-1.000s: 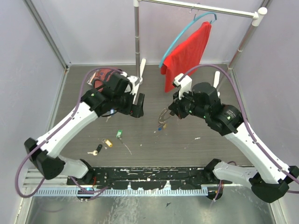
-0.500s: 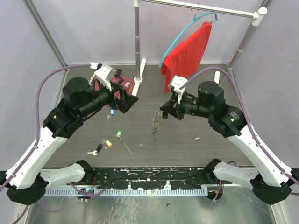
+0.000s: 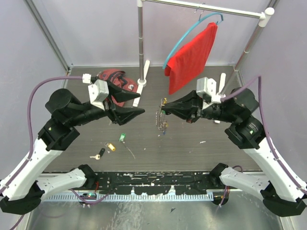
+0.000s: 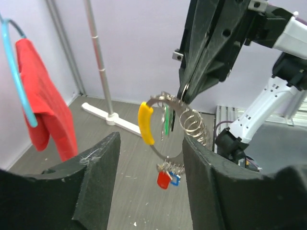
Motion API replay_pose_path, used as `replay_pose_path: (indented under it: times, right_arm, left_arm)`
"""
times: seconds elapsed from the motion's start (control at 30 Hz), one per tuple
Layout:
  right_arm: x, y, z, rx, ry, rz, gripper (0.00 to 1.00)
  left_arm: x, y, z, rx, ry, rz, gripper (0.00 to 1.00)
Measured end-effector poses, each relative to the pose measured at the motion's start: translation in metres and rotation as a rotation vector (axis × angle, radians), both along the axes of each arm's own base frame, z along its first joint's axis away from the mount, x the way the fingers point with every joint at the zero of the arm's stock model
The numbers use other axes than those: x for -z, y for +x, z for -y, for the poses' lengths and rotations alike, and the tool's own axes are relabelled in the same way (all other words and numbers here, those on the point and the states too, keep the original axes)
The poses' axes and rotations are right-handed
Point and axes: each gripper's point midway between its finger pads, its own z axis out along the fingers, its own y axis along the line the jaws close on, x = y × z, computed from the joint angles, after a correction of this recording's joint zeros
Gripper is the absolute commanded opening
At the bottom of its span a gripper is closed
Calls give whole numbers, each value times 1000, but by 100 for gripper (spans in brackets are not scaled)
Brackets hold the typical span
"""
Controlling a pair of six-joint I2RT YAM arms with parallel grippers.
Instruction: Put the keys on the keyring
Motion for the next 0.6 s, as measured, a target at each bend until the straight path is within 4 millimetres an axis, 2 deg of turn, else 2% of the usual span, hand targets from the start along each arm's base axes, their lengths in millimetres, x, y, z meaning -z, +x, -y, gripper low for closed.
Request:
replay_pose_path:
  times: [0.1,0.2,0.27,0.37,0.6]
  right_arm:
    - [-21,-12,1,-47,76,43,1]
    - [-32,-20,0,-90,119,59,1]
    - [-36,-23,-1,-113,137,63,1]
    - [-35,-25,-3,-135,148,58,1]
    - [-43,-33,-3,-177,176,81,1]
  left_arm:
    - [1,-5,7,56,6,13,54]
    - [4,-7,15,98,14,7,53]
    - [2,-9,18,121,5,4,46]
    - [-9,-15,18,151,-34,20,42]
    - [-37,-33,15,230,-125,77,46]
